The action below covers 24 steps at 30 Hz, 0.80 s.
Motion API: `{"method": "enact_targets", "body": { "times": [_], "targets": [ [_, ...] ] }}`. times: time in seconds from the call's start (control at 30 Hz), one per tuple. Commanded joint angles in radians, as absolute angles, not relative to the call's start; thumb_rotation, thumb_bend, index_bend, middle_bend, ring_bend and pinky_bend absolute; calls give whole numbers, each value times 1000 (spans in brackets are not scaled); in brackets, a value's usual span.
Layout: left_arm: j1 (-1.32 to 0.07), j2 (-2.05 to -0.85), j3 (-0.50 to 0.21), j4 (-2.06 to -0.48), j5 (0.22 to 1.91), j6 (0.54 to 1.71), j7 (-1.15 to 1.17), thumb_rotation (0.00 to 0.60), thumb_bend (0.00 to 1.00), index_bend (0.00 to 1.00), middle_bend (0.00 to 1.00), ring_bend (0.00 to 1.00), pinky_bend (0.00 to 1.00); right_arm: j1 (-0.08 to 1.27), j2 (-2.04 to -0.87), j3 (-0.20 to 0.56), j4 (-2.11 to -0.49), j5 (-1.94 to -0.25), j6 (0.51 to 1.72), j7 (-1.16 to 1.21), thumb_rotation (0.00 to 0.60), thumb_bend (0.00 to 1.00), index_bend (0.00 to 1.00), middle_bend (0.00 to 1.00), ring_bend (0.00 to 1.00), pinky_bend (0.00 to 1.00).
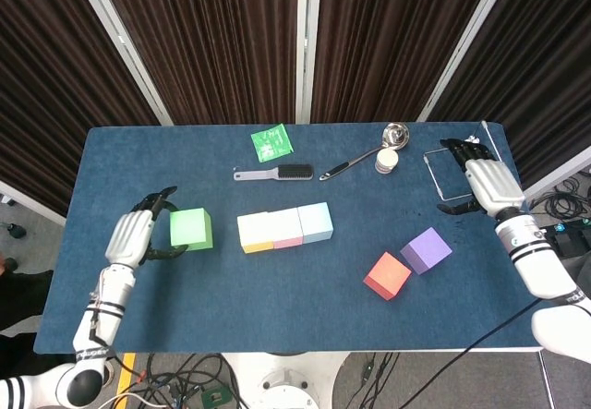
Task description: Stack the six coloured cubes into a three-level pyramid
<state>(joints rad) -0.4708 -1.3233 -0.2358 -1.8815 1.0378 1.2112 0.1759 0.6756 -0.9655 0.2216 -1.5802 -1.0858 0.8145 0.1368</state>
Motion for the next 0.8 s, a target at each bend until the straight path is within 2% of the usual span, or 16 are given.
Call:
{"method": "enact_targets", "body": {
  "times": [0.03, 0.37, 0.57, 0.8],
  "targets": [
    [-529, -1336, -313, -1977, 888, 1227, 284, 600, 283, 108, 444, 119, 215, 657, -940, 230, -1610, -1038, 841, 104, 600, 40, 0, 52, 0, 0],
    [-659, -1454, -378, -1969, 763, 1257, 410, 600, 284, 108, 458, 134, 215, 635, -930, 231, -1618, -1000, 853, 81, 600, 43, 0, 53, 0, 0],
    [-707, -1540, -375, -1908, 719, 1277, 439, 600, 283, 108, 466, 144, 216, 632, -932, 235, -1610, -996, 844, 87, 600, 46, 0, 53, 0, 0],
    [-742, -1587, -390, -1888, 679, 1310, 481, 600, 293, 109, 472, 150, 215, 629, -949, 236, -1585, -1020, 830, 111, 600, 61, 0, 53, 0, 0]
  ]
}}
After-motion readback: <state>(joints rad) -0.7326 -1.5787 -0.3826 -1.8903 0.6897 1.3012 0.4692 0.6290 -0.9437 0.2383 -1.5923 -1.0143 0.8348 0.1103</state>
